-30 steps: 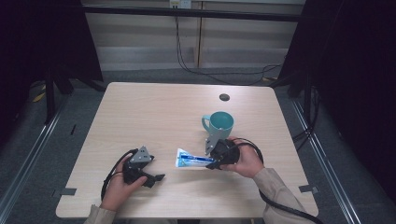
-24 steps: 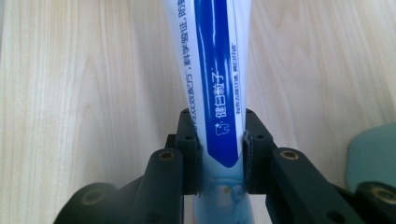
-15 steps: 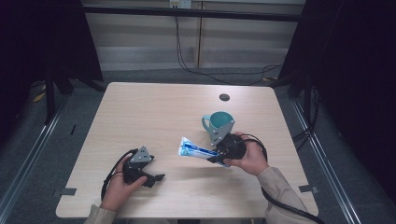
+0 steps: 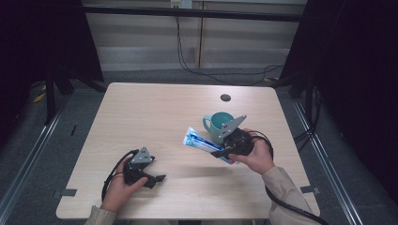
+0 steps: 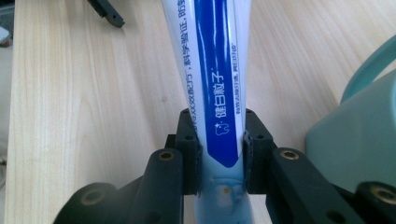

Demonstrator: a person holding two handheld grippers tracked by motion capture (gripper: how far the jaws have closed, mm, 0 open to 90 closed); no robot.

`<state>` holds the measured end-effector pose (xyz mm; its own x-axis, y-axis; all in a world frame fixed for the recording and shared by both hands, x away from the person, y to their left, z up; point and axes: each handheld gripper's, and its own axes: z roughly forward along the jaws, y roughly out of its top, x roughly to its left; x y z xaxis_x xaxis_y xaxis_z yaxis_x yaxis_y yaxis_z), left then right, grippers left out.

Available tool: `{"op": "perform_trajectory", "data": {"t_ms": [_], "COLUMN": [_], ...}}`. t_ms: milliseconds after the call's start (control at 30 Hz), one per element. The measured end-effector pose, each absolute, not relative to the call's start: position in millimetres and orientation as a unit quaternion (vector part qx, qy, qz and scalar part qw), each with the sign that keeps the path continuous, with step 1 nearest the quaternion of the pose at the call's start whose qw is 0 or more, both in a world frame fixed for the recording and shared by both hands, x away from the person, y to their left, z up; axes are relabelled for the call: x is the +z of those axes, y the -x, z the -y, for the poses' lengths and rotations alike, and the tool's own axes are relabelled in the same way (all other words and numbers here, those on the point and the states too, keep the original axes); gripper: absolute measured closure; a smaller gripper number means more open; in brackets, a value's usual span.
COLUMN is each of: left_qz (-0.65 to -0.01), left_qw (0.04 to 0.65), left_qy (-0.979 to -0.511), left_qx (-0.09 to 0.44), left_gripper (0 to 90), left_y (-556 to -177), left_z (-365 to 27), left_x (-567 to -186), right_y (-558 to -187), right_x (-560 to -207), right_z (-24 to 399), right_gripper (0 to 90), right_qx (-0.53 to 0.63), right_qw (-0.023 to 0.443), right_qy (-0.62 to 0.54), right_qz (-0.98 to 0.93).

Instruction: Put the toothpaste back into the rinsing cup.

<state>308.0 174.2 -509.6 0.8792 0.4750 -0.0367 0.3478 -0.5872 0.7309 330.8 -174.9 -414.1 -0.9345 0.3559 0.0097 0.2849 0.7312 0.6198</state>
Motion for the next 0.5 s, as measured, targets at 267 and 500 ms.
{"op": "perform_trajectory", "data": {"t_ms": [267,500], "left_qz": [-0.231,-0.23], "left_qw": [0.389,0.39], "left_qy": [-0.888,-0.888], "left_qx": [0.083,0.083], "left_gripper": [15.2,15.2], "left_y": [-308.1,-308.2], "left_z": [-174.4,-174.3], "left_x": [-509.4,-509.6], "right_y": [-332.0,-330.8], "right_x": [-405.8,-398.6], "right_z": [183.5,188.9], "right_gripper": [73.2,73.2], "right_qx": [0.348,0.364], "right_qw": [0.079,0.101], "right_qy": [-0.207,-0.23], "right_qz": [-0.911,-0.897]}}
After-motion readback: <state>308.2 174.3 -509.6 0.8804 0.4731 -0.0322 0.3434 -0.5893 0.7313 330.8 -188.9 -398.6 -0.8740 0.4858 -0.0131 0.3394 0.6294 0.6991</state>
